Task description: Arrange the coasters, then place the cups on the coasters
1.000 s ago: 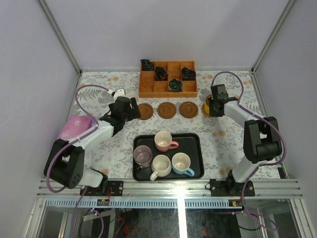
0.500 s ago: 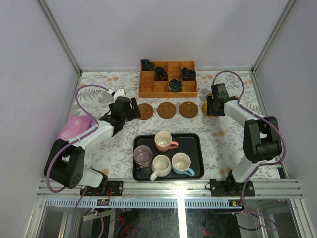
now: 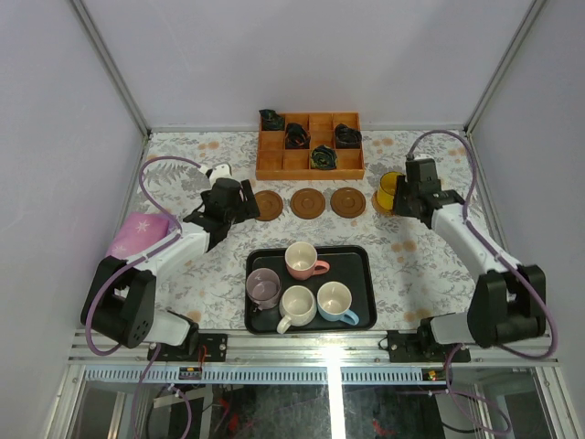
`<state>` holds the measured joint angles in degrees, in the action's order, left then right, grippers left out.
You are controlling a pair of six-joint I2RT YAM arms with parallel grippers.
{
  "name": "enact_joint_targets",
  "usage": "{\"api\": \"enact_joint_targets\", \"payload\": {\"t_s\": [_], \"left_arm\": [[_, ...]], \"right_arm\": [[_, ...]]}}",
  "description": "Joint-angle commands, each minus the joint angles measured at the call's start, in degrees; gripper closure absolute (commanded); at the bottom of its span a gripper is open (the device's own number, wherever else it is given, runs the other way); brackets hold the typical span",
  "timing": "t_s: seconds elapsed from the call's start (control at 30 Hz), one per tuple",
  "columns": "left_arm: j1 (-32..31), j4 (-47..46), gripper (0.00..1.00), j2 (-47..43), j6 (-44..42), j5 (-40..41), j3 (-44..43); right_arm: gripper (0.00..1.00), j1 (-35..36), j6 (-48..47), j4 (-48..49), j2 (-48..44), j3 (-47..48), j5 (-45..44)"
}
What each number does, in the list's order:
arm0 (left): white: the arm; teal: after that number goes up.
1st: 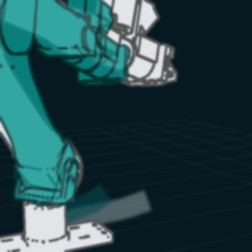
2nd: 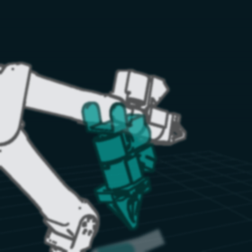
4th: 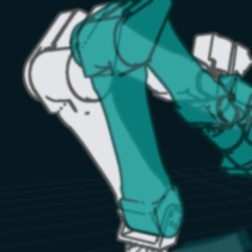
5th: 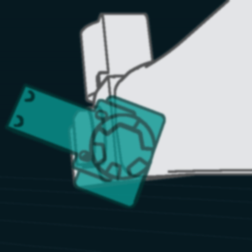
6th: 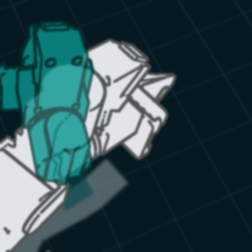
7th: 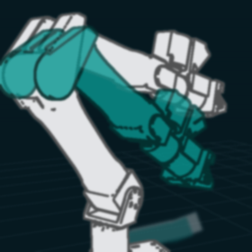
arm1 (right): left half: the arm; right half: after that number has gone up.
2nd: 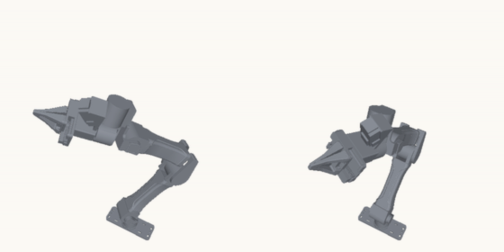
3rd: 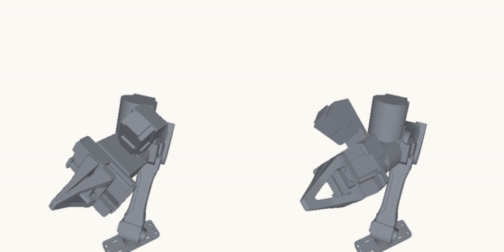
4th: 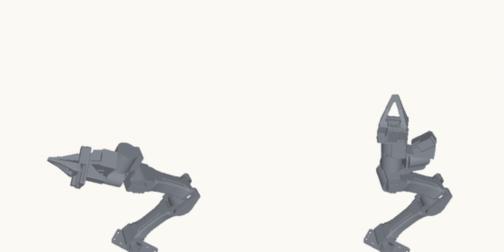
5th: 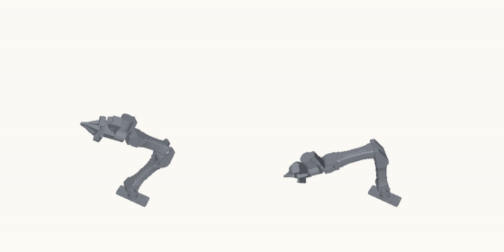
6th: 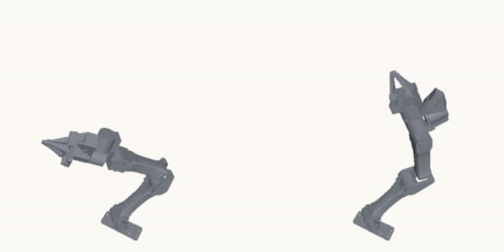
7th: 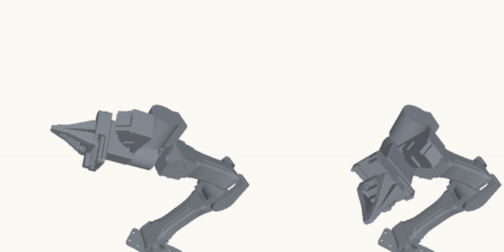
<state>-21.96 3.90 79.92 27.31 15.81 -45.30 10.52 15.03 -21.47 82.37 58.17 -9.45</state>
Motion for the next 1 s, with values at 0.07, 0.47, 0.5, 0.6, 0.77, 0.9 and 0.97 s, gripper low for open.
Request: {"api": "enact_joint_targets", "payload": {"t_s": [0.07, 0.47, 0.5, 0.6, 0.77, 0.9, 0.97], "left_arm": [[0.5, -1.7, 0.16, -0.1, 0.2, -1.1, -1.6], [0.4, -2.1, 0.16, -0.5, 1.4, -2.6, 0.6], [0.4, -2.3, 0.16, -0.7, 1.5, -2.6, 0.9], [0.4, -2.5, 0.16, -1.4, 1.5, -2.5, 2.0], [0.4, -2.2, 0.16, -2.2, 0.7, -2.1, 2.8], [0.4, -2.0, 0.16, -2.7, 0.1, -1.5, 3.1], [0.4, -2.0, 0.16, -2.7, 0.0, -1.4, 3.3]], "right_arm": [[0.62, 0.1, -0.1, -0.7, -11.1, -5.4, 6.4], [0.85, 6.9, -0.2, 3.3, -9.5, -9.3, 15.5], [0.87, 7.5, -0.1, 4.5, -8.5, -9.2, 15.5], [0.9, 8.6, 0.3, 8.1, -4.5, -8.4, 16.1], [0.95, 10.5, 0.6, 12.1, 3.1, -5.8, 17.2], [0.96, 12.5, 0.7, 12.9, 7.9, -3.4, 16.9], [0.96, 13.1, 0.7, 13.0, 9.6, -2.6, 17.0]]}}
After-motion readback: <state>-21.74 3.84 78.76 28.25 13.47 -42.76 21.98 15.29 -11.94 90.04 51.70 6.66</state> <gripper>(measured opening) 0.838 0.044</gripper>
